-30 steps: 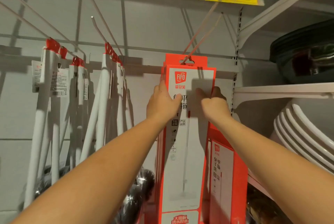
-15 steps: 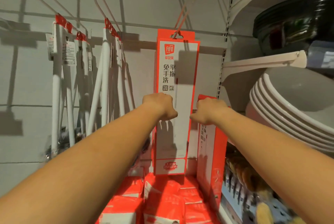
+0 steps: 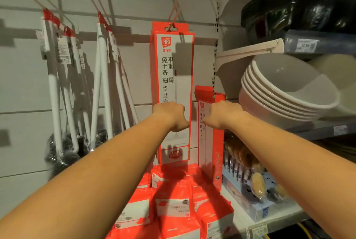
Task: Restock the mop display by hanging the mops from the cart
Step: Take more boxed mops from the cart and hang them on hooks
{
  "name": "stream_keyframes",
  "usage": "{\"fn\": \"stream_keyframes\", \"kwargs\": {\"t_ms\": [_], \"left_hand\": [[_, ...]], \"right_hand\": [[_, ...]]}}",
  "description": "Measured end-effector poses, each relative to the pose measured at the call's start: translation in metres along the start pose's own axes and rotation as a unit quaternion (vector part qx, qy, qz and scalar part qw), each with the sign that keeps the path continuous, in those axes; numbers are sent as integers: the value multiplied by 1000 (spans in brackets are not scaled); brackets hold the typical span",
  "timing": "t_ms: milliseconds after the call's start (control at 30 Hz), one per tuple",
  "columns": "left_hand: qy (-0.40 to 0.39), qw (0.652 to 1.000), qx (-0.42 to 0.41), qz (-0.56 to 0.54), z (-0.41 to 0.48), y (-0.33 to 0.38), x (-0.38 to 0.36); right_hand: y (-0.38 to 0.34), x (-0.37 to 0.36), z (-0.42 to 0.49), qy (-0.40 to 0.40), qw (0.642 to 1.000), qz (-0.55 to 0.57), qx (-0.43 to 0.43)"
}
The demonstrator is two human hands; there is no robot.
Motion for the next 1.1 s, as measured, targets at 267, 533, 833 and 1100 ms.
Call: {"fn": "stream_keyframes", "kwargs": {"t_ms": [267,533,833,1100], "left_hand": [[-8,998,-69,-6,-43,5,-14],[-15,984,-177,-11,-97,58,-37],[-3,954,-296,-55,-141,156,-20],[-2,917,-393,-70,-200,274,10]], "right_hand": [[-9,-13,-56,-33,996,17,-83],[16,-42,-148,-77,983,4,-167],[92,-36,-238,-89,957,-8,-277],[173,-31,-357,-119,930,-18,-349]]}}
Point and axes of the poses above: each hand's wrist, its own z-axis towards the middle knuckle, its own x-axis out of the back of the hand, y = z × x, the point moved 10 cm from there along z, towards the middle knuckle, and after that the axes turned 12 degrees about -x, right-handed, at the moved point
